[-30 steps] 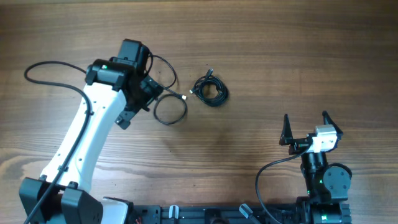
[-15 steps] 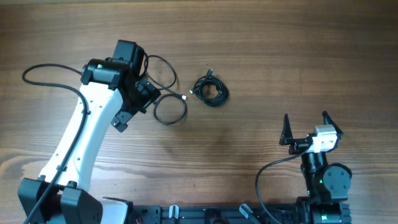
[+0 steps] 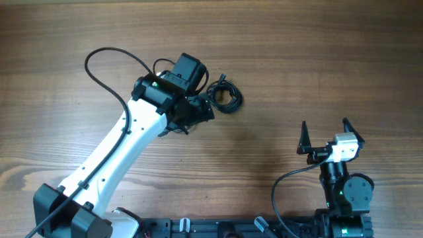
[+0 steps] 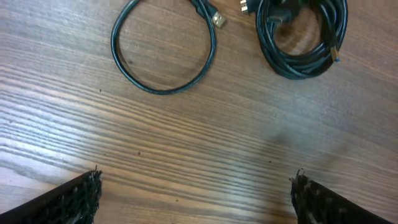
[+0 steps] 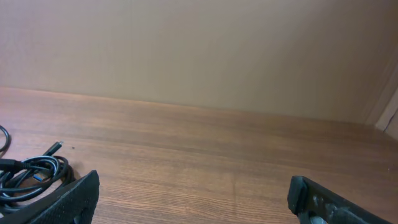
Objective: Untangle cables
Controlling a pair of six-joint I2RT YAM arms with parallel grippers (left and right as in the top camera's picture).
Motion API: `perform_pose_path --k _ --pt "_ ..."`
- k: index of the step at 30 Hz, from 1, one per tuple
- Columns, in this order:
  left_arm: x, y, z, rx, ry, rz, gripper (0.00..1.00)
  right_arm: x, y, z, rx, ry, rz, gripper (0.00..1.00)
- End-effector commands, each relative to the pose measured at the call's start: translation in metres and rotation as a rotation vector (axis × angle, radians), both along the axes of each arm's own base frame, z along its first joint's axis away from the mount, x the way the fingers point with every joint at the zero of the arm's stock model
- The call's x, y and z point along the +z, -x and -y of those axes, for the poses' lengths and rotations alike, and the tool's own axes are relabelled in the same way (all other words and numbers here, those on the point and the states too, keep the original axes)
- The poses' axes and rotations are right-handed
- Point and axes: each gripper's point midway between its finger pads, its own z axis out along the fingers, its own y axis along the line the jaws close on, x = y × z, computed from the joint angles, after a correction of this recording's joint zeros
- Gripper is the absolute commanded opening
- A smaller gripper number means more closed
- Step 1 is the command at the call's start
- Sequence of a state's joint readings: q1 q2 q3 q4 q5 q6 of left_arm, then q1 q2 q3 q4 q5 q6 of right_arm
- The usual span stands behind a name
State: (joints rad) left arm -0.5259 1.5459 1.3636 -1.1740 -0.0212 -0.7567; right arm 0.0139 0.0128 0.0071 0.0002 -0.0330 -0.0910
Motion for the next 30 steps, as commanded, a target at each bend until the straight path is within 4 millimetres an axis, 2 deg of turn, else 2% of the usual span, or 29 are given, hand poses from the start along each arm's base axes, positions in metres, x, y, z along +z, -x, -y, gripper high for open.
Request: perform_pose_path --k 1,30 --pt "-0.0043 -0.0022 -0.0048 -0.003 -0.035 0.007 1.0 0.0014 0.0004 -0.0004 0.004 -0.013 0.007 1.0" --pt "-0.004 -0.0049 -0.0053 -0.001 -0.04 0.019 1.0 0.0014 0.0004 -0.0004 0.004 -0.012 0.007 1.0"
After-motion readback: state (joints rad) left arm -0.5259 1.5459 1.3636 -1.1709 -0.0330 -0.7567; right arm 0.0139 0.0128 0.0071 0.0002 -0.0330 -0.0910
